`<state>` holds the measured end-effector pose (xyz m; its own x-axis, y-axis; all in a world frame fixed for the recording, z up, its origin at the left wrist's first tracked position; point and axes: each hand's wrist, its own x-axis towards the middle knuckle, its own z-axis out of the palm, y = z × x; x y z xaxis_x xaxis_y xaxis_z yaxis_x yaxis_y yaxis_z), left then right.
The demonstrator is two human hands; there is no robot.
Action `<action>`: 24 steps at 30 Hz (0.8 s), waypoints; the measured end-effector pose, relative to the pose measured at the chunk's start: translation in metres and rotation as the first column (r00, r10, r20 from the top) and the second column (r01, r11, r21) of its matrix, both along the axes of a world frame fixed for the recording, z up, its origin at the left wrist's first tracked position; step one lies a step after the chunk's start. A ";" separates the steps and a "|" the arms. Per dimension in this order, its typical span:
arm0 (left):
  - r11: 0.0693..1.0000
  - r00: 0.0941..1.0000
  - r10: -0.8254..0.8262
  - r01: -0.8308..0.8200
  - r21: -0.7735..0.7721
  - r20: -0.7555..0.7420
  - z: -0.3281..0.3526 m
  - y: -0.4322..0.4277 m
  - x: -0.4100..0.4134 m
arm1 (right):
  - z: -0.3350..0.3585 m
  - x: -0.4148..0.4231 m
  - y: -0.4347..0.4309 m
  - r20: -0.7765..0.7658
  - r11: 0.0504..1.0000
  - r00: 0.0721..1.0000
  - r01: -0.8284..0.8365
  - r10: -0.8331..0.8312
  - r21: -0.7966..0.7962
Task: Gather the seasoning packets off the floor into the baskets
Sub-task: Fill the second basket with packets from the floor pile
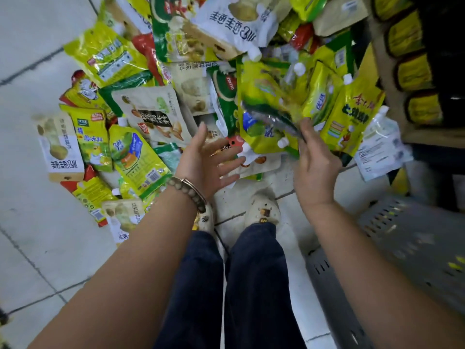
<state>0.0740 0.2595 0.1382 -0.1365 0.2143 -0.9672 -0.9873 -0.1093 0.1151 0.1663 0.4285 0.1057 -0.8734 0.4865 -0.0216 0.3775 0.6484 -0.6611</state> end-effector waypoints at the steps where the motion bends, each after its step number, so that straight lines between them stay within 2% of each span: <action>1: 0.997 1.000 0.021 -0.022 0.068 0.015 0.000 0.002 -0.005 | 0.007 0.007 -0.001 -0.032 0.998 0.997 -0.066 0.066 0.012; 4: 0.984 0.997 0.064 -0.054 0.168 -0.052 0.002 0.009 -0.019 | 0.016 0.025 -0.006 -0.111 0.947 0.942 -0.320 0.316 -0.017; 5: 0.990 0.994 0.034 -0.019 0.143 -0.105 -0.001 0.010 -0.022 | 0.014 0.030 -0.007 -0.122 0.923 0.918 -0.383 0.376 -0.039; 7: 0.990 0.979 -0.135 0.139 0.010 -0.154 -0.008 0.010 -0.024 | 0.007 0.040 -0.007 -0.113 0.868 0.870 -0.489 0.479 -0.083; 9: 0.960 0.954 -0.279 0.274 -0.065 -0.107 -0.015 0.005 -0.019 | 0.000 0.045 0.001 -0.088 0.785 0.793 -0.609 0.603 -0.111; 11: 0.935 0.938 -0.334 0.317 -0.158 -0.093 -0.017 0.000 -0.010 | -0.005 0.042 0.016 -0.024 0.743 0.748 -0.661 0.663 -0.101; 12: 0.929 0.932 -0.340 0.313 -0.200 -0.123 -0.019 -0.004 -0.006 | -0.007 0.035 0.024 0.022 0.773 0.776 -0.624 0.630 -0.111; 13: 0.930 0.931 -0.331 0.294 -0.222 -0.155 -0.021 -0.007 -0.001 | -0.007 0.024 0.031 0.072 0.845 0.845 -0.517 0.529 -0.137; 15: 0.923 0.929 -0.336 0.292 -0.249 -0.156 -0.024 -0.011 0.007 | -0.015 -0.009 0.051 0.205 0.977 0.965 -0.130 0.163 -0.169; 16: 0.925 0.929 -0.332 0.288 -0.249 -0.160 -0.030 -0.013 0.012 | -0.022 -0.028 0.063 0.280 0.990 0.960 0.040 0.000 -0.136; 17: 0.936 0.936 -0.302 0.255 -0.244 -0.178 -0.034 -0.013 0.015 | -0.030 -0.046 0.074 0.358 0.987 0.928 0.140 -0.105 -0.074; 18: 0.940 0.938 -0.288 0.239 -0.242 -0.192 -0.036 -0.012 0.017 | -0.038 -0.063 0.083 0.435 0.987 0.889 0.160 -0.143 -0.004; 21: 0.946 0.943 -0.257 0.201 -0.253 -0.211 -0.039 -0.007 0.021 | -0.060 -0.094 0.088 0.595 0.988 0.791 0.071 -0.140 0.138; 22: 0.951 0.945 -0.242 0.187 -0.246 -0.218 -0.040 -0.006 0.021 | -0.068 -0.098 0.086 0.633 0.988 0.761 0.072 -0.144 0.138; 24: 0.958 0.955 -0.210 0.158 -0.240 -0.208 -0.044 -0.006 0.020 | -0.083 -0.100 0.084 0.676 0.979 0.709 0.179 -0.199 0.100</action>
<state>0.0938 0.2539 0.0941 -0.3375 0.0443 -0.9403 -0.9319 0.1253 0.3404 0.0666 0.5120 0.0230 -0.5173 0.6492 -0.5576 0.8348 0.5262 -0.1619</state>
